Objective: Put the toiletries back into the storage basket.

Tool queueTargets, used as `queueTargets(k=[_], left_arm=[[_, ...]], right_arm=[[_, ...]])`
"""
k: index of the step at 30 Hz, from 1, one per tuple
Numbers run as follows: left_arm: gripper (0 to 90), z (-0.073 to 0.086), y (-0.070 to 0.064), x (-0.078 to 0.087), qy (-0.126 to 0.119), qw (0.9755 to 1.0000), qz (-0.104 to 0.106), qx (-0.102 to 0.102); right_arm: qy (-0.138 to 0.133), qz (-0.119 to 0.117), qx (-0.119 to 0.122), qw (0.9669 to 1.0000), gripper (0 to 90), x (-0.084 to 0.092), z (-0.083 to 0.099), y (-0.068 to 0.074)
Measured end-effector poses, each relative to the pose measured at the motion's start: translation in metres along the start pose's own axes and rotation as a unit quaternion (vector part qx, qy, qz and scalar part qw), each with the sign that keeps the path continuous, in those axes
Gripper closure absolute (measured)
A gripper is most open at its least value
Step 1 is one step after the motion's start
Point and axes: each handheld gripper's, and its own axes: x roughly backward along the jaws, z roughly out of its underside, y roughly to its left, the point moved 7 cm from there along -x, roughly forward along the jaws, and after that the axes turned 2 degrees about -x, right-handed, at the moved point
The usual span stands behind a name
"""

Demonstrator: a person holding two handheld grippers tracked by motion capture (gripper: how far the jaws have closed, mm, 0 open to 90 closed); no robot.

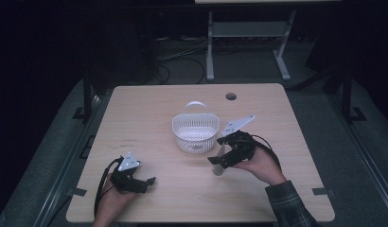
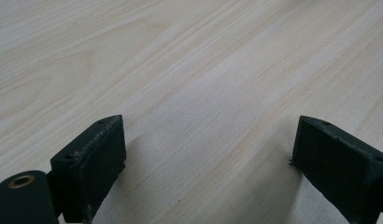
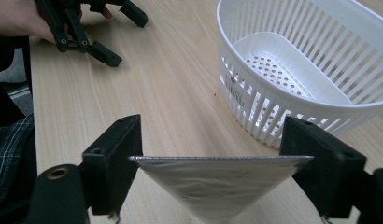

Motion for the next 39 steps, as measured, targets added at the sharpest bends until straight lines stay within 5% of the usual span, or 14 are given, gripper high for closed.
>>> queueTargets(k=[6,39], left_arm=[[8.8,0.0,0.0,0.0,0.0,1.0,0.0,0.0],[8.8,0.0,0.0,0.0,0.0,1.0,0.0,0.0]], right_arm=[[-0.002,-0.003,0.0,1.0,28.8,0.001,0.001,0.0],[-0.008,-0.004,-0.011,0.9999,30.0,0.013,0.001,0.0]])
